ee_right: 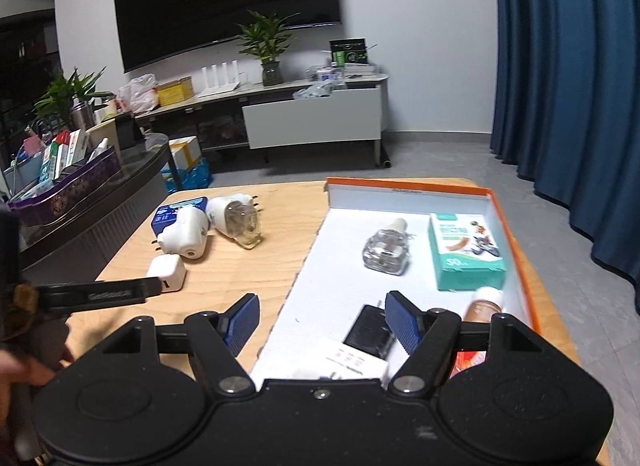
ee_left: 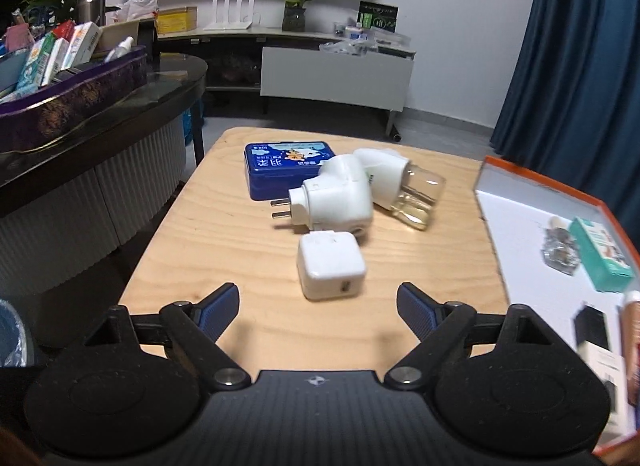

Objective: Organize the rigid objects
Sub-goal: 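Move both tools back toward the white plug adapters and cube charger, then grasp the white cube charger with the left gripper while the right grasps the glass-bulb diffuser, then carry the cube charger and diffuser over the white box and hold them, then lower the cube charger with the left gripper while the right lowers the diffuser, open both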

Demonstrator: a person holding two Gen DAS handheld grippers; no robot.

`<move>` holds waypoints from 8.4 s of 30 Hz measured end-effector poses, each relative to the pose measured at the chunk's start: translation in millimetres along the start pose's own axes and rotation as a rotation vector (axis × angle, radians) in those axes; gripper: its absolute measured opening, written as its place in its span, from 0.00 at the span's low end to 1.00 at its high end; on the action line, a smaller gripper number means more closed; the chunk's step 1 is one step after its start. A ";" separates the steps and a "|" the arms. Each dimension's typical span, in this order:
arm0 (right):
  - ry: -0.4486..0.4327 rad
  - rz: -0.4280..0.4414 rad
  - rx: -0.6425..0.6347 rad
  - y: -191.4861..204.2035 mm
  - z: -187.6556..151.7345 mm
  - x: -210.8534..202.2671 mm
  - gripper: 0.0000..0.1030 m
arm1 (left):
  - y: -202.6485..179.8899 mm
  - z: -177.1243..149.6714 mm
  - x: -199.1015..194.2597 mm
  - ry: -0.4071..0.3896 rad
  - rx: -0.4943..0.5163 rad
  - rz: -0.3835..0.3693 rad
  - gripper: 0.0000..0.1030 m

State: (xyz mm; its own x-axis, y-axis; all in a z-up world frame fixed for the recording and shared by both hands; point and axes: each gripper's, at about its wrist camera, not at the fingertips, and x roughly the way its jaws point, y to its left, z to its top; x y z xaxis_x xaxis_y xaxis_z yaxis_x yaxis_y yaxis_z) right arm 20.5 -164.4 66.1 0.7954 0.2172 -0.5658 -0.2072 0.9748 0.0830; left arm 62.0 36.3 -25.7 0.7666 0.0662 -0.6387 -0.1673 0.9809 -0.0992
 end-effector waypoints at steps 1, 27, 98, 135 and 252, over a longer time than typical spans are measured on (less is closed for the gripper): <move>0.002 0.004 -0.003 1.0 2.3 3.7 0.80 | 0.2 1.8 6.0 0.006 0.001 0.003 0.85; 0.082 0.222 -0.346 75.9 80.9 151.8 0.81 | 28.7 3.3 8.8 -0.016 0.033 -0.106 0.41; -0.127 -0.150 0.133 -96.7 59.0 -26.0 0.68 | -166.8 69.9 -40.4 -0.095 0.240 -0.423 0.41; -0.078 -0.132 0.141 -102.6 60.8 8.1 0.68 | -171.6 56.3 -16.8 0.008 0.227 -0.374 0.41; 0.053 -0.118 0.185 -129.5 61.5 54.0 0.69 | -171.3 40.4 5.9 0.083 0.238 -0.400 0.41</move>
State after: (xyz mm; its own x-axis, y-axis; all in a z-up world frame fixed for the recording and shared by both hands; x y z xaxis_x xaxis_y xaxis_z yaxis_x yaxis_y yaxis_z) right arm 125.3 -275.8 75.2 0.7758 0.1024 -0.6226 -0.0020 0.9871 0.1599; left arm 120.2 -123.9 18.4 0.6880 -0.3307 -0.6460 0.2852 0.9417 -0.1784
